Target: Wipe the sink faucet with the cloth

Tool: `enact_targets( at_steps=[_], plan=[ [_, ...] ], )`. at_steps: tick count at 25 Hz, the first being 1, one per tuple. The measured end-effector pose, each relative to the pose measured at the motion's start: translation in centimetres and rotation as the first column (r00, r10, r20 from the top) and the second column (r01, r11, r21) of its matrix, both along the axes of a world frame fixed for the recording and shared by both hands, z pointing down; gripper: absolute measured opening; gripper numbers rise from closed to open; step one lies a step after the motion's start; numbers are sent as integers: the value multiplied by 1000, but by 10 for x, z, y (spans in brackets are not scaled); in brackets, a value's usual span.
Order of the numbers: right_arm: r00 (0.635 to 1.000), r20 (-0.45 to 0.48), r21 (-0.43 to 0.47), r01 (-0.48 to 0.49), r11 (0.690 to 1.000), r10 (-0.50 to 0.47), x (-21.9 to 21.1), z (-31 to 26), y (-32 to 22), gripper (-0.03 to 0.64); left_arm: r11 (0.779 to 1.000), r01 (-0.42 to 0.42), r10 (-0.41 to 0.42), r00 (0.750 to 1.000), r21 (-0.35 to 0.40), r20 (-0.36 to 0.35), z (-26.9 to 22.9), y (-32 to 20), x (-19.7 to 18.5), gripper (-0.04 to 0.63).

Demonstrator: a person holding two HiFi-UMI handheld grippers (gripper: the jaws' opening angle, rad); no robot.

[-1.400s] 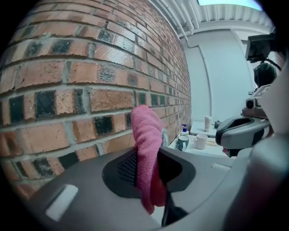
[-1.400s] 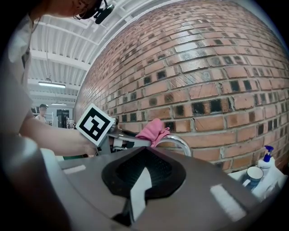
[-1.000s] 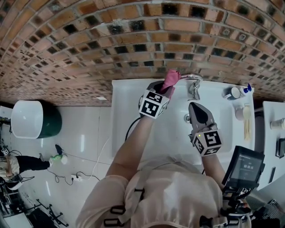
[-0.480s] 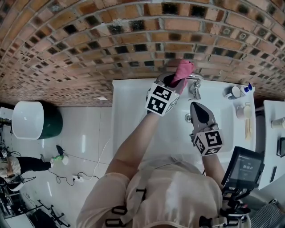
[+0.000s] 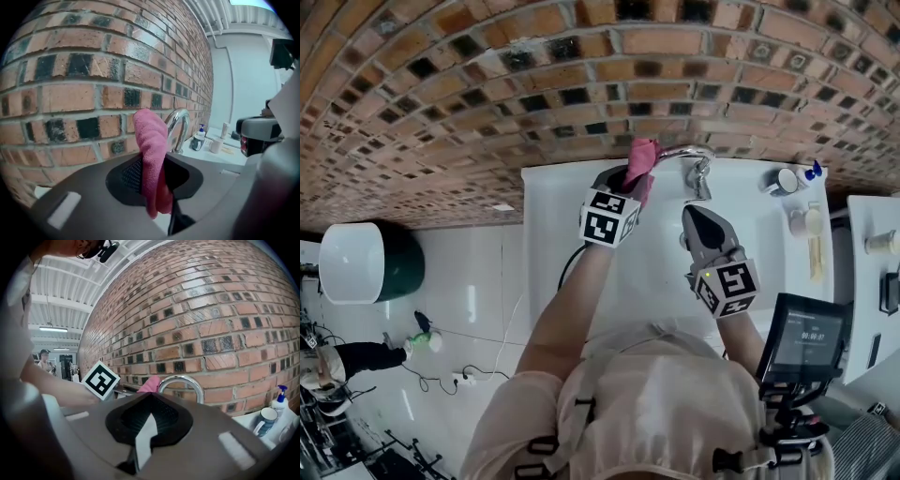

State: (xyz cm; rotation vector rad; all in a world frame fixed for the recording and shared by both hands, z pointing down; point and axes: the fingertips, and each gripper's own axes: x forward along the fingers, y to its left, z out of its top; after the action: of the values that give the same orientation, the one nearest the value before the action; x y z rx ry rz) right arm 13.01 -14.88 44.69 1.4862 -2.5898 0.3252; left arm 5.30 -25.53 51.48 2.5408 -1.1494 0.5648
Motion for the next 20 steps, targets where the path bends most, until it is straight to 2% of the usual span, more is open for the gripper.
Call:
enact_targets(
  at_steps=[3, 5, 8, 10, 14, 20],
  plan=[
    [1000, -9, -13, -12, 1000, 12, 6, 5, 0, -14, 996, 21, -15, 997, 84, -76, -31, 10, 7, 83],
    [999, -4, -18, -44, 999, 44, 16, 7, -1, -14, 987, -19, 37, 993, 158, -111, -61, 16, 30, 83],
    [994, 52, 0, -92, 996, 92, 26, -8, -3, -14, 971, -103, 128, 986, 215, -106, -85, 20, 66, 83],
    [992, 75, 36, -101, 994, 98, 29, -27, -4, -14, 970, -135, 156, 983, 202, -94, -81, 17, 84, 83],
    [995, 54, 56, -82, 995, 79, 32, -44, -5, -14, 980, -147, 163, 979, 133, -124, -59, 14, 107, 82],
    [994, 49, 64, -101, 993, 98, 46, -42, -10, -14, 974, -206, 213, 975, 97, -67, -34, 10, 142, 81]
  ],
)
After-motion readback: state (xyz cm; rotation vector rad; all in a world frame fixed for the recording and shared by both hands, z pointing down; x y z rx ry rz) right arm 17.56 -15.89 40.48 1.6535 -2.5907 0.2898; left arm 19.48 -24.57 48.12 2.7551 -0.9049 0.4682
